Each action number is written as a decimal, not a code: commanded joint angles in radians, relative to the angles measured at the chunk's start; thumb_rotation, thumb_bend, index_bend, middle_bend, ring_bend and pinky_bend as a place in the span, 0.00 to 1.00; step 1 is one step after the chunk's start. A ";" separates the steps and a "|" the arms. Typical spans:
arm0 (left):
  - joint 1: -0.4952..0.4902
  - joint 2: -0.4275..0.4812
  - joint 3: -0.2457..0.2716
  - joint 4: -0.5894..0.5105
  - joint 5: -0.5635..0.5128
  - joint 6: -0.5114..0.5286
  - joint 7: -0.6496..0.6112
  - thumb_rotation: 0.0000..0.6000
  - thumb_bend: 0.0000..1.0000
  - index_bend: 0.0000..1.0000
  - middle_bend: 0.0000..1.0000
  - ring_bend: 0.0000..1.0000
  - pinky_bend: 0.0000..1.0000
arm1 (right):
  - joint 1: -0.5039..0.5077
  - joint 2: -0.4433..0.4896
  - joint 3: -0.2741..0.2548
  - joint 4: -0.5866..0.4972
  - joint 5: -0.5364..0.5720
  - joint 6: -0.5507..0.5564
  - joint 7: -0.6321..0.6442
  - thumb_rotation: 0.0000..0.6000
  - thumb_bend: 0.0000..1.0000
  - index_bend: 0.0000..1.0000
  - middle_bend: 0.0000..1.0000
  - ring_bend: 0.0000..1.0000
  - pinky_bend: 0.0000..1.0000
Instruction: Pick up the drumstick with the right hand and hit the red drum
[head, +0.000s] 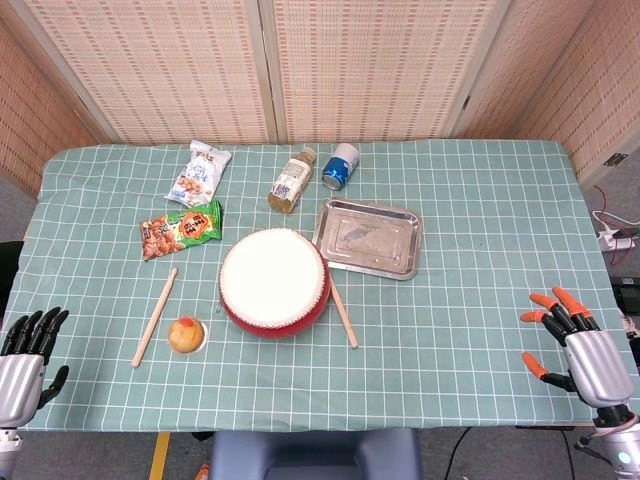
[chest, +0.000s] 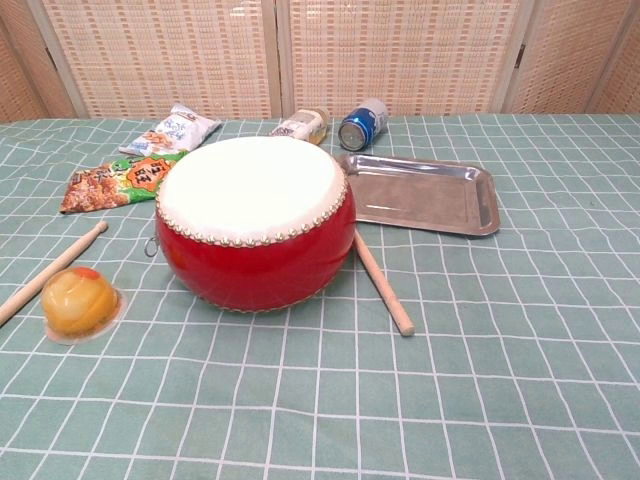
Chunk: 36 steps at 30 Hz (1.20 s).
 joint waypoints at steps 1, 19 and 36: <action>-0.001 0.000 -0.001 0.001 -0.002 -0.002 -0.001 1.00 0.33 0.03 0.05 0.00 0.00 | -0.002 0.000 0.002 0.001 0.000 0.002 0.000 1.00 0.27 0.33 0.15 0.04 0.14; 0.013 0.003 0.005 -0.015 0.016 0.026 -0.004 1.00 0.33 0.03 0.05 0.00 0.00 | 0.201 -0.040 0.021 -0.048 -0.112 -0.262 -0.176 0.98 0.35 0.36 0.15 0.02 0.12; 0.036 -0.002 0.014 0.015 0.000 0.028 -0.031 1.00 0.33 0.03 0.05 0.00 0.00 | 0.481 -0.391 0.095 0.072 0.020 -0.644 -0.383 0.60 0.48 0.40 0.07 0.00 0.00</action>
